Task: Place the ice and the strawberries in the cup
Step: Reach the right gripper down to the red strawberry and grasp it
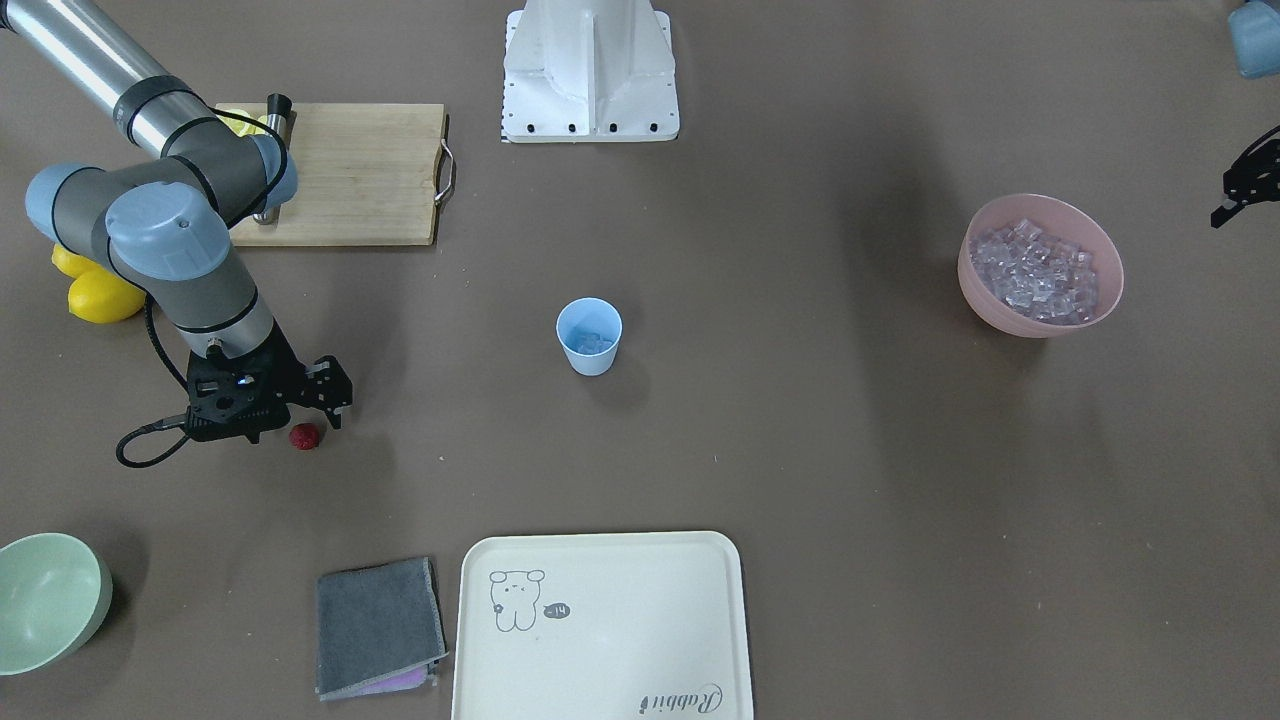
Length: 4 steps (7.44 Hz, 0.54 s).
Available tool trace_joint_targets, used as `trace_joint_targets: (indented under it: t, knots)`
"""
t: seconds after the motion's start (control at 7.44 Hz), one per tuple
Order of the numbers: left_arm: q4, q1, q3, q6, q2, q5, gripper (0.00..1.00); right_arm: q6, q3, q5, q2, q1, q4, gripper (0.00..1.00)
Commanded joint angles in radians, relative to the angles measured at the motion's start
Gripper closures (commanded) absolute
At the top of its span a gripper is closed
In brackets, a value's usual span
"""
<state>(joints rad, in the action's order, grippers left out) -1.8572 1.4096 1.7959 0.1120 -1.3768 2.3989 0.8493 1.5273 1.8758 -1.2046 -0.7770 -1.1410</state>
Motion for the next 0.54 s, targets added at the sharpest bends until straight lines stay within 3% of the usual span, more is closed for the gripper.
trace_joint_targets:
  t: [0.0,0.27,0.4]
  knots:
    - [0.0,-0.001,-0.003,0.0,0.002,0.0,0.0,0.059,-0.033,0.0,0.007,0.008,0.061,0.06]
    - [0.0,-0.001,-0.001,0.0,0.002,0.0,0.0,0.063,-0.035,0.0,-0.001,0.015,0.06,0.09]
    - [0.0,-0.003,-0.001,0.0,0.002,0.0,0.0,0.063,-0.035,0.0,-0.004,0.015,0.06,0.18]
